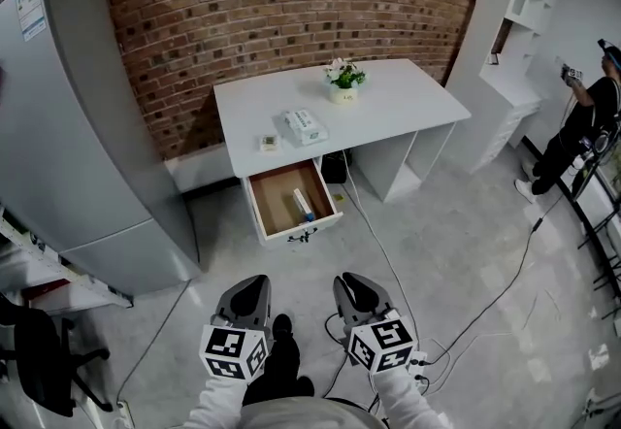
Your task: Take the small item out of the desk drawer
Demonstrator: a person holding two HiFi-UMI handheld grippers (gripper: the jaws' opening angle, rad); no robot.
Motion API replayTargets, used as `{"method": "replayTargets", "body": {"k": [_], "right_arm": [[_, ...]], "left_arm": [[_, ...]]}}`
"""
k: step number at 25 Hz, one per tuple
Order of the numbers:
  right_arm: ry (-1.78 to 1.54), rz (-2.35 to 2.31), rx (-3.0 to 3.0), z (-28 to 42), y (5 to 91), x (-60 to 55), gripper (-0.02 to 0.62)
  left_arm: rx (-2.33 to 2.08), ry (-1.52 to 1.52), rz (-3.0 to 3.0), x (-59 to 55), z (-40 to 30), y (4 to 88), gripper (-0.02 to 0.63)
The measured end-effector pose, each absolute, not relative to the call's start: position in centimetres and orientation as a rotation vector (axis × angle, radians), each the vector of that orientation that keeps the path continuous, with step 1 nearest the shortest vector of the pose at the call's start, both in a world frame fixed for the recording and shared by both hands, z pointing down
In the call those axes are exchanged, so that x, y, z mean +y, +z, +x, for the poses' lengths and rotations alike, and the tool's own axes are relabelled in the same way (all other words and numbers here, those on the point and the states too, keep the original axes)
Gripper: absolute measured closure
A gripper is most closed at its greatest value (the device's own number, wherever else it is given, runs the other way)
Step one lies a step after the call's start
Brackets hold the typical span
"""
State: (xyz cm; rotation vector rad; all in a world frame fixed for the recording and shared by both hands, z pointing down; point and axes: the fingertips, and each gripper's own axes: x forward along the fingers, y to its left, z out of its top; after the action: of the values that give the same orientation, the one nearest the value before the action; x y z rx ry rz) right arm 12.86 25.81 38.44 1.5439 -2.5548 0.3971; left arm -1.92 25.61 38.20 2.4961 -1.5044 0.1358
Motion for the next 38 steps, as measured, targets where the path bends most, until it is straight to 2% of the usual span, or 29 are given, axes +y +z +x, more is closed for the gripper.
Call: {"method": "replayTargets", "body": {"k": [16,38], "right_arm": [[0.506,1.455,-2.477,9.9,42.3,12.3,0.448],[0.518,1.412,-2.384,6.9,45.7,1.5,0.422]], "left_arm": [[-1.430,0.170,2.470,11.3,-3.4,41.0,0.589],[-1.365,0.185,2.461,0.9,-5.7,43.2,0.589]]}}
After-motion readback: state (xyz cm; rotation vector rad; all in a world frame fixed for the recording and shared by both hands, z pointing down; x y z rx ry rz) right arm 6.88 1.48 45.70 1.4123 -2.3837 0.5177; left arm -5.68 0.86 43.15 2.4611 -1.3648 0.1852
